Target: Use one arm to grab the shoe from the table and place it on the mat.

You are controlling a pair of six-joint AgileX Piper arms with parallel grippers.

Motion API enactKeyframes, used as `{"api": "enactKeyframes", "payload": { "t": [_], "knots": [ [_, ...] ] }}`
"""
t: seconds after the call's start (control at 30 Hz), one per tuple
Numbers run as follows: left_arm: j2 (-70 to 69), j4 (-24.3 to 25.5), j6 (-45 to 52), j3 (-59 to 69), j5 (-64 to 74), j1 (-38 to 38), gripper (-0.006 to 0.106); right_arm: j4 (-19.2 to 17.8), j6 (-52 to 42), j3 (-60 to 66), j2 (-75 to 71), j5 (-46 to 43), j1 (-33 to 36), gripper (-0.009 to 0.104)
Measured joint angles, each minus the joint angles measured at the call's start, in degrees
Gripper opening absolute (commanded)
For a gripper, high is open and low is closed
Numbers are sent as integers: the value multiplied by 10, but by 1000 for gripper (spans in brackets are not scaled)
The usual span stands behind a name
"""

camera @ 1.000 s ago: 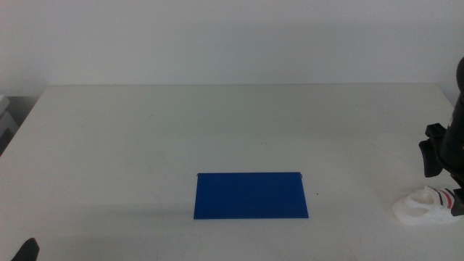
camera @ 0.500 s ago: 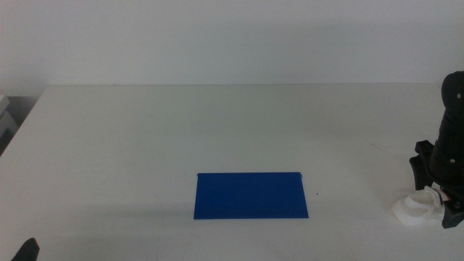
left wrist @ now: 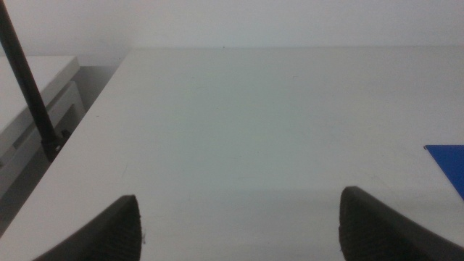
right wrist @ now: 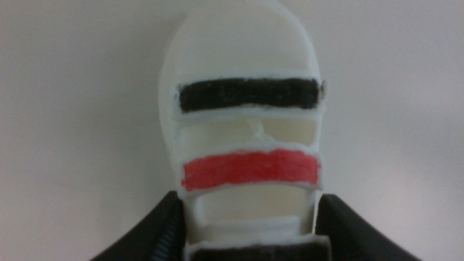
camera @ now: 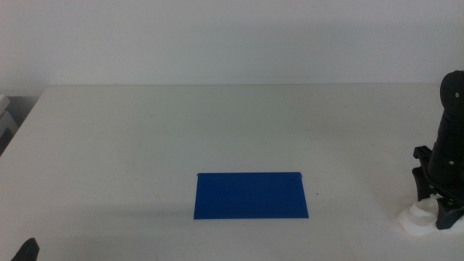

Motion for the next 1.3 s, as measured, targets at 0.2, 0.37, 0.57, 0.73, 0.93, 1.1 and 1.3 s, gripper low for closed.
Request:
{"api": "enactKeyframes", "payload": {
  "t": [0.2, 0.37, 0.57, 0.73, 0.93, 1.1, 1.3],
  "knots": [
    [0, 0, 0, 0, 0, 0, 94, 8, 3, -2, -21, 21, 2, -4],
    [0, 0, 0, 0, 0, 0, 94, 0, 59, -36, -43, 46, 35, -4],
    [0, 0, 0, 0, 0, 0, 94, -10, 164, -107, -44, 51, 136, -4],
    [0, 0, 0, 0, 0, 0, 94, -11, 251, -171, -21, 57, 227, -4],
    [0, 0, 0, 0, 0, 0, 94, 30, 332, -275, 55, 58, 310, -4],
    [0, 0, 0, 0, 0, 0, 94, 67, 347, -350, 125, 58, 348, -4],
    [0, 0, 0, 0, 0, 0, 94, 90, 348, -378, 172, 58, 363, -4]
  ]
}}
